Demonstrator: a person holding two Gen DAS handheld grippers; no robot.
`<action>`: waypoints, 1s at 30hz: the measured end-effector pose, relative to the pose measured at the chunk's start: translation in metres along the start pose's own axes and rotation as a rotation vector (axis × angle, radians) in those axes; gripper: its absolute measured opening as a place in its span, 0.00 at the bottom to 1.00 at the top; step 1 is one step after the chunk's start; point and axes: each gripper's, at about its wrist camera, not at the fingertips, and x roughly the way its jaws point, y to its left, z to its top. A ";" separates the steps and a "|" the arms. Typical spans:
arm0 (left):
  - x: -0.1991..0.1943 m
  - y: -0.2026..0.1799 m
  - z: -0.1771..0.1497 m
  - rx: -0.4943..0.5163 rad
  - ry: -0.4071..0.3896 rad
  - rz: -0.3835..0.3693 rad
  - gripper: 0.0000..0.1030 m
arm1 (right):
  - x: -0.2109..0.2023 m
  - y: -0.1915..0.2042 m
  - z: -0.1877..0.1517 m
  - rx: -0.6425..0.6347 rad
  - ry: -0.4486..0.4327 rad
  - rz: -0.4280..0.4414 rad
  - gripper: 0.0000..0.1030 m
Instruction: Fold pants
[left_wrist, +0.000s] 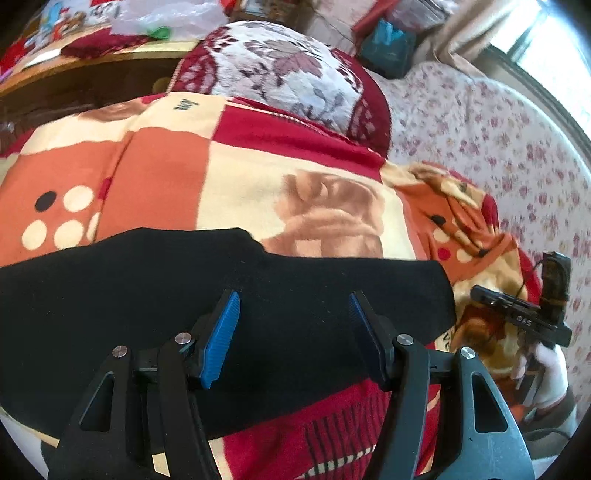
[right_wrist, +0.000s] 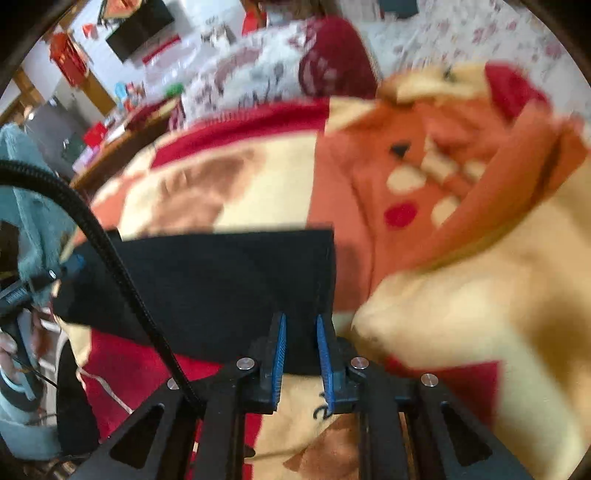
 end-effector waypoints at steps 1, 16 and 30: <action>-0.001 0.004 0.001 -0.012 -0.004 0.006 0.59 | -0.003 0.002 0.006 -0.009 -0.019 0.008 0.17; -0.015 0.037 0.007 0.063 -0.037 0.146 0.59 | 0.122 0.183 0.076 -0.157 0.128 0.702 0.32; -0.040 0.093 -0.019 -0.101 -0.077 0.187 0.59 | 0.181 0.173 0.099 0.024 0.276 0.771 0.33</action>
